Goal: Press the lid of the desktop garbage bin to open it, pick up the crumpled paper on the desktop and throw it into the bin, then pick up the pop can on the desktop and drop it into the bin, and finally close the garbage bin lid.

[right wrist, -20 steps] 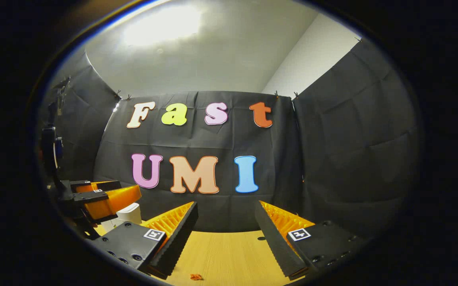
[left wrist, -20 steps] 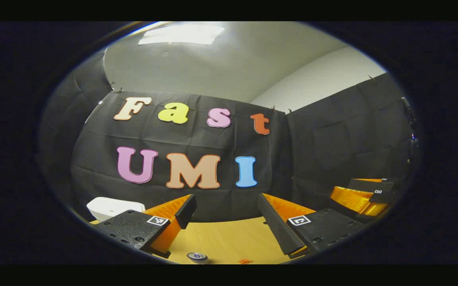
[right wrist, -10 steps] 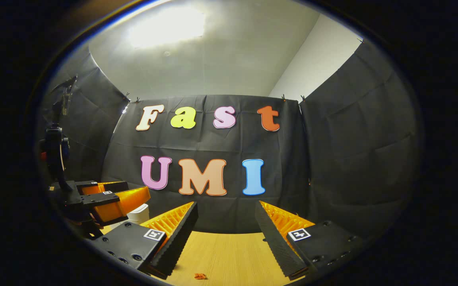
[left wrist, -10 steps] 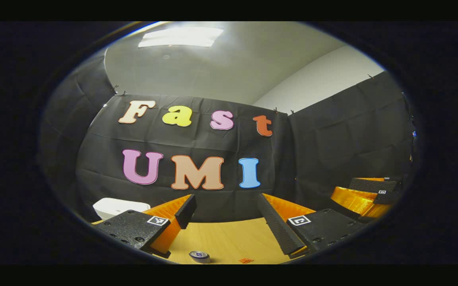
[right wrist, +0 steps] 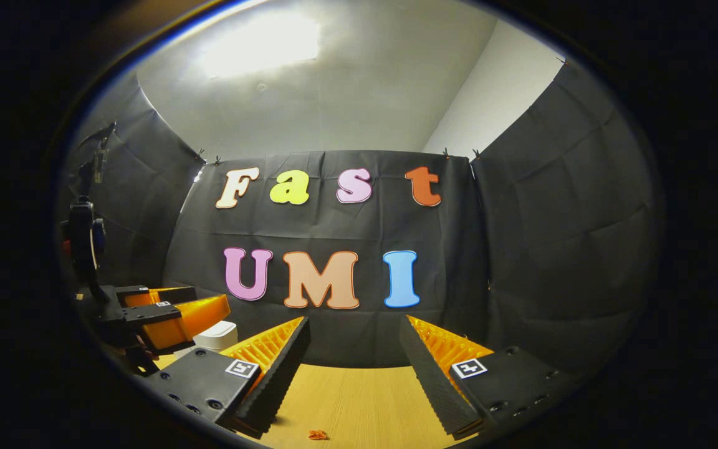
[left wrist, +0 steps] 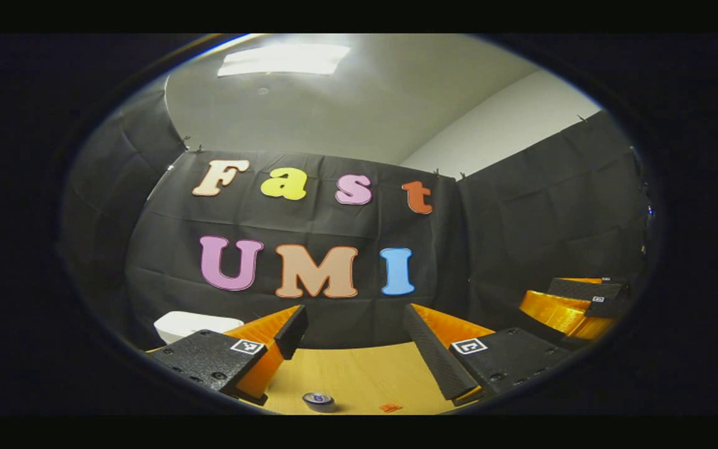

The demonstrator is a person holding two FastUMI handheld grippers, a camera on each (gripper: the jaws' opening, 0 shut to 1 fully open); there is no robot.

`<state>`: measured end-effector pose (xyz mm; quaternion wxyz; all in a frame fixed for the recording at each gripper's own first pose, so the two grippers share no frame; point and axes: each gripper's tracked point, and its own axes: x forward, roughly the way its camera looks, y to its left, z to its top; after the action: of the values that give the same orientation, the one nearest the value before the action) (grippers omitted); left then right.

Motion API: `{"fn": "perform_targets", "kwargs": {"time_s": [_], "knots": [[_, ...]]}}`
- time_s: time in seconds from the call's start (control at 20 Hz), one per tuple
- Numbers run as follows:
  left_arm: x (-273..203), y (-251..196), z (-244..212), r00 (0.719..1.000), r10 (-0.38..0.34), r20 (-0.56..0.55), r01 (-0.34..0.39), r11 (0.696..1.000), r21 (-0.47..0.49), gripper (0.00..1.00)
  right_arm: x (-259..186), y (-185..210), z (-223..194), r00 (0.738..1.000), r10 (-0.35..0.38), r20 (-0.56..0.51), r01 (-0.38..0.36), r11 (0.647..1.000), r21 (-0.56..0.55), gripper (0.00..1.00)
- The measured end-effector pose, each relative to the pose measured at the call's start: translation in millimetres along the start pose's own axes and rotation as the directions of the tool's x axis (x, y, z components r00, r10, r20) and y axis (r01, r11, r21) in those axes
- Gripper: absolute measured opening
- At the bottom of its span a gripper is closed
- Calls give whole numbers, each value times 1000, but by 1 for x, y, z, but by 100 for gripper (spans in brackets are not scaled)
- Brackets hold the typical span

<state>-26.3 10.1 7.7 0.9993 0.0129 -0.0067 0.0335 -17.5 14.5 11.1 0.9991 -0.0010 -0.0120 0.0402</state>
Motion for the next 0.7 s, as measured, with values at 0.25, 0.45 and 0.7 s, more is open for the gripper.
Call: {"fn": "perform_targets", "kwargs": {"time_s": [0.25,0.45,0.7], "knots": [[-1,6,4,999,30,11,-30,1000,-4,92,0,2,-1,1000,24,1,-24,1000,7,96],[-4,8,6,999,48,17,-48,999,21,93,3,5,-6,999,49,-6,-49,999,5,96],[-9,15,-3,996,87,-12,-87,996,35,92,10,9,-19,995,91,-35,-90,996,26,96]]}}
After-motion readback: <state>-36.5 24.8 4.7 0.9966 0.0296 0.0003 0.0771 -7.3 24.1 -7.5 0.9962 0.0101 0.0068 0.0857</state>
